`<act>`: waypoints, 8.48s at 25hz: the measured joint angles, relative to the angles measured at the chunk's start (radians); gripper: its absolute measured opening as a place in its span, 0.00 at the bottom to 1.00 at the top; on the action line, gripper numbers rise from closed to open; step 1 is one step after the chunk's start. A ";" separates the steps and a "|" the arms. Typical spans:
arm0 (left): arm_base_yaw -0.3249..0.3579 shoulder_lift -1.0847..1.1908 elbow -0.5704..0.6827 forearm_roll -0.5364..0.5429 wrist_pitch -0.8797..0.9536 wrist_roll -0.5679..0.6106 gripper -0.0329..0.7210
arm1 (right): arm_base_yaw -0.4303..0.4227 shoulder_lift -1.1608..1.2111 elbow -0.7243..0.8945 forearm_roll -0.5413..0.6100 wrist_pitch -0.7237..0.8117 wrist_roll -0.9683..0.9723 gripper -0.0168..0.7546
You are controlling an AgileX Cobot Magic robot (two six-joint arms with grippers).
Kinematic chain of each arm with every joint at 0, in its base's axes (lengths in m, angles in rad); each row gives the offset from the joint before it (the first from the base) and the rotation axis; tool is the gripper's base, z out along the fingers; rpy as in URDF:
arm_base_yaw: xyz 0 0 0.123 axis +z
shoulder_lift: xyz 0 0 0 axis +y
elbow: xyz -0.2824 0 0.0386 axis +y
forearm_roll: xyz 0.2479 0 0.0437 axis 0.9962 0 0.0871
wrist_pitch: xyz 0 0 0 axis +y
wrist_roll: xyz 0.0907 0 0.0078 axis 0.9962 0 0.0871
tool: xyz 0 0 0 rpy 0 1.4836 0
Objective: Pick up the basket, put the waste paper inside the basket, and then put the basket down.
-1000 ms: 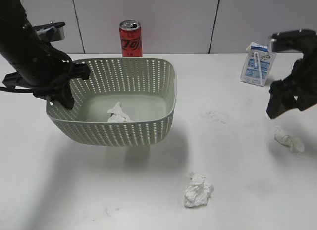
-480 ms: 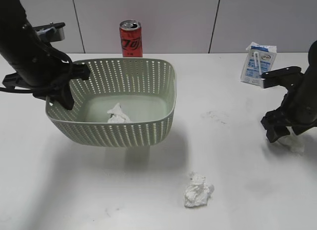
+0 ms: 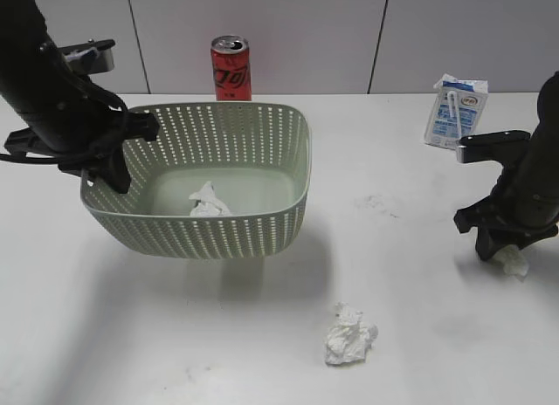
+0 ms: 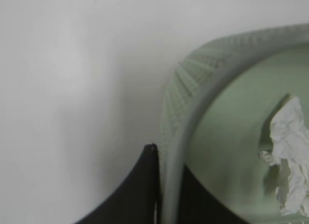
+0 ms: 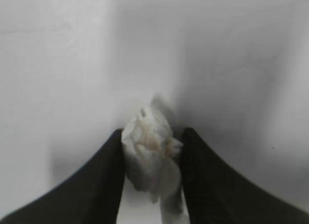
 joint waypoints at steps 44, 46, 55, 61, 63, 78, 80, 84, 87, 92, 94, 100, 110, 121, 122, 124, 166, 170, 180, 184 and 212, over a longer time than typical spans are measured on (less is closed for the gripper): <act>0.054 0.000 0.000 0.039 0.015 0.000 0.04 | 0.508 -0.259 -0.501 0.239 0.269 -0.240 0.75; 0.075 0.000 0.000 0.073 0.015 0.000 0.04 | 0.508 -0.258 -0.486 0.231 0.403 -0.230 0.71; 0.143 0.000 0.000 0.218 0.073 0.000 0.04 | 0.516 -0.210 -0.087 0.268 0.262 -0.027 0.67; 0.144 0.000 0.000 0.229 0.075 0.000 0.04 | 0.516 -0.131 0.026 0.304 0.124 0.188 0.67; 0.144 0.000 0.000 0.229 0.074 0.000 0.04 | 0.516 -0.094 0.026 0.305 0.116 0.219 0.67; 0.144 0.000 0.000 0.215 0.070 0.000 0.04 | 0.516 -0.017 0.026 0.315 0.103 0.258 0.16; 0.144 0.000 0.000 0.212 0.069 0.000 0.04 | 0.516 -0.047 0.026 0.319 0.093 0.258 0.08; 0.144 0.000 0.000 0.176 0.068 0.000 0.04 | 0.516 -0.192 0.019 0.323 0.069 0.204 0.08; 0.128 0.000 0.000 0.151 0.059 0.000 0.04 | 0.516 -0.315 -0.044 0.339 0.008 0.033 0.08; 0.047 0.000 0.000 0.142 0.029 0.000 0.04 | 0.522 -0.376 -0.234 0.393 -0.162 -0.168 0.08; 0.019 0.000 0.000 0.111 0.003 0.000 0.04 | 0.534 -0.351 -0.300 0.399 -0.173 -0.205 0.08; 0.001 0.000 0.000 0.012 -0.045 -0.004 0.04 | 0.562 -0.178 -0.409 0.402 -0.108 -0.286 0.48; 0.001 0.000 0.000 0.011 -0.046 -0.005 0.04 | 0.497 -0.136 -0.576 0.166 0.186 -0.202 0.86; -0.007 0.167 -0.195 0.016 0.059 -0.044 0.04 | -0.018 -0.155 -0.649 0.086 0.573 -0.162 0.79; -0.011 0.190 -0.217 0.016 0.062 -0.050 0.04 | -0.048 -0.164 -0.649 0.086 0.580 -0.161 0.79; -0.021 0.238 -0.263 0.017 0.064 -0.058 0.04 | -0.106 -0.190 -0.645 0.085 0.588 -0.152 0.79; 0.319 -0.231 -0.189 0.163 0.312 0.130 0.84 | -0.150 -1.776 0.523 0.112 0.435 -0.146 0.76; 0.309 -0.438 0.001 0.130 0.238 0.170 0.83 | -0.150 -1.894 0.523 0.111 0.435 -0.143 0.76; 0.309 -0.953 0.469 0.106 0.100 0.184 0.83 | -0.150 -1.952 0.525 0.022 0.436 0.023 0.76; 0.309 -1.181 0.617 0.104 0.099 0.184 0.83 | -0.150 -1.952 0.525 0.019 0.435 0.027 0.76; 0.309 -1.778 0.744 0.104 0.186 0.184 0.76 | -0.019 -1.952 0.526 0.014 0.434 0.031 0.76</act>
